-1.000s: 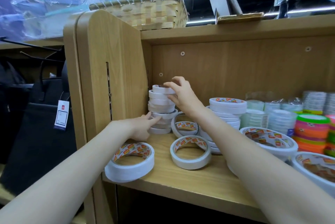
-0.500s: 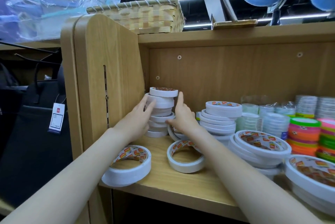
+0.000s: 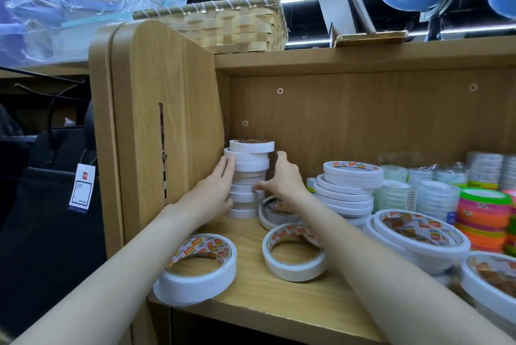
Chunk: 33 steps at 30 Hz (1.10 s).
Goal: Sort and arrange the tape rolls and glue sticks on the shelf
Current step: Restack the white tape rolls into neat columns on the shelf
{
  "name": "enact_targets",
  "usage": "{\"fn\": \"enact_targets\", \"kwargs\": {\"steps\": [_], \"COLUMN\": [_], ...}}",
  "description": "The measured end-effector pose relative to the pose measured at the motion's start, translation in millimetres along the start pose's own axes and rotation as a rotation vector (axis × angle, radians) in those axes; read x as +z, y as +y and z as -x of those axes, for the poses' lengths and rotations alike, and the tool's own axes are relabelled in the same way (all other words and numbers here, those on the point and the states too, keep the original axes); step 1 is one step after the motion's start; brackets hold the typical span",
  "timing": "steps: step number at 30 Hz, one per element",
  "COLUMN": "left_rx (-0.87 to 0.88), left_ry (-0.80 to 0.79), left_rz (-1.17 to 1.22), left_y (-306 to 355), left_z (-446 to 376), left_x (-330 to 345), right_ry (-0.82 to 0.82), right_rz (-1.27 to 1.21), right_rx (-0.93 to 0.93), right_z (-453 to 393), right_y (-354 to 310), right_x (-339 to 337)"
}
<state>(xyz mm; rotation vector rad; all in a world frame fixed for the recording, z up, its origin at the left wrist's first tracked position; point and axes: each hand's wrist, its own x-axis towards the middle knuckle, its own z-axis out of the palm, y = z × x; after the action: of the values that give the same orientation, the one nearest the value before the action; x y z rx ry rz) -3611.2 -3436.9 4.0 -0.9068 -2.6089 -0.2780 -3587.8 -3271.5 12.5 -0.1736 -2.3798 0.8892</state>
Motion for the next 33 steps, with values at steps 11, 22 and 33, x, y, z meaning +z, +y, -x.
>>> {"fn": "enact_targets", "kwargs": {"steps": [11, 22, 33], "left_rx": [0.061, 0.106, 0.112], "left_ry": [-0.022, -0.176, -0.130], "left_rz": [-0.157, -0.296, -0.204], "left_y": [2, 5, 4], "left_z": [5, 9, 9], "left_x": [-4, -9, -7], "right_ry": [0.101, 0.163, 0.257], "right_rz": [-0.180, -0.293, -0.002], "right_rx": [-0.004, -0.152, -0.366], "right_z": [-6, -19, -10], "right_y": [-8, -14, 0], "right_x": [7, 1, -5]}}
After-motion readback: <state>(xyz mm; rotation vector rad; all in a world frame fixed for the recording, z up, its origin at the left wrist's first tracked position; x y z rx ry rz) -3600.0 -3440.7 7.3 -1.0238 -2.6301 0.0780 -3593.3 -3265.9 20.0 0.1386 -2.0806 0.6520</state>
